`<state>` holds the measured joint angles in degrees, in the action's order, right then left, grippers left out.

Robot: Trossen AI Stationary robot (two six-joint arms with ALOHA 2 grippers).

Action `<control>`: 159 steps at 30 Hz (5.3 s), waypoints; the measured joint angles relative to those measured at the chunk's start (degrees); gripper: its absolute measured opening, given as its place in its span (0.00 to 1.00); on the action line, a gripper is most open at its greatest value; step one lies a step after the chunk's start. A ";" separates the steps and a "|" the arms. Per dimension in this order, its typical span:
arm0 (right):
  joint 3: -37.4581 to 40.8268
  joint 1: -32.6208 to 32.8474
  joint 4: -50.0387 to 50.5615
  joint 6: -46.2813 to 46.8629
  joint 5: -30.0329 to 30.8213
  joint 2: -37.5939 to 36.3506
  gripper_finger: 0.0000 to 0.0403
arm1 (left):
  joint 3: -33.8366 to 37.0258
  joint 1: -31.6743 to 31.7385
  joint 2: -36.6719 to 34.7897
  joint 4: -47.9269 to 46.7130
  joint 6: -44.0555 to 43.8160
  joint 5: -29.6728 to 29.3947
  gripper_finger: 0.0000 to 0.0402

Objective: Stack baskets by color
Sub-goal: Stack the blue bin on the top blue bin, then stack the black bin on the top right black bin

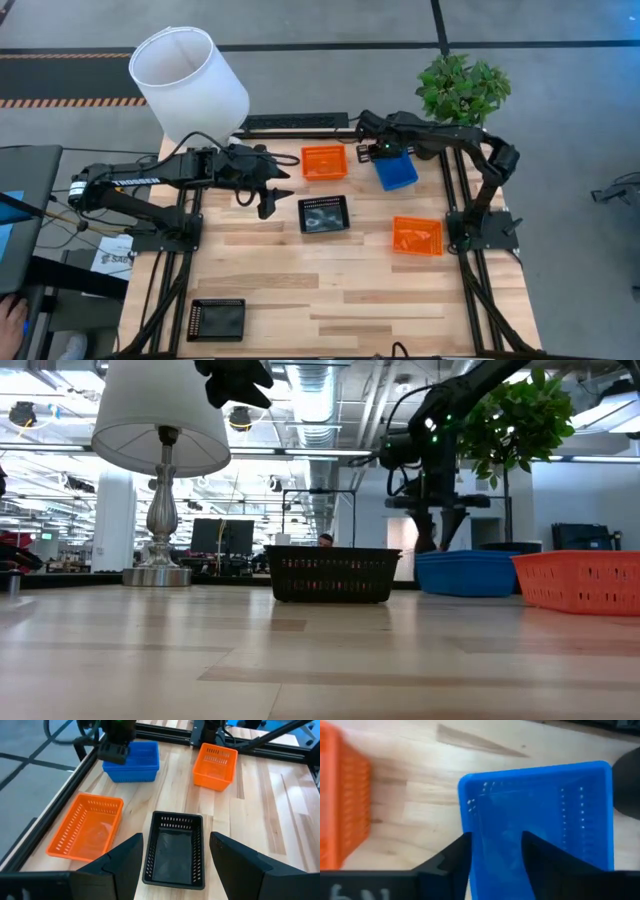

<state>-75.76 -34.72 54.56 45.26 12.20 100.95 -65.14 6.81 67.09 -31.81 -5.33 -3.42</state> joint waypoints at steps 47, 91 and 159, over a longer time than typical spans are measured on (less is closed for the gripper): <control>2.23 -3.82 -12.87 -31.41 -10.33 1.57 0.02 | 16.39 -6.51 0.02 31.66 -20.56 -7.29 0.54; 25.91 34.40 -27.55 -31.43 -10.76 -42.53 0.05 | 21.53 -9.23 -0.04 15.23 -12.04 19.48 0.54; 27.68 34.80 -24.78 -30.19 -10.85 -40.84 0.05 | 16.78 -41.33 10.25 -10.16 -35.13 11.92 0.01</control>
<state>-48.08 0.08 29.78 15.06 1.34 60.11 -48.37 -34.53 77.34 -41.97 -40.45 8.50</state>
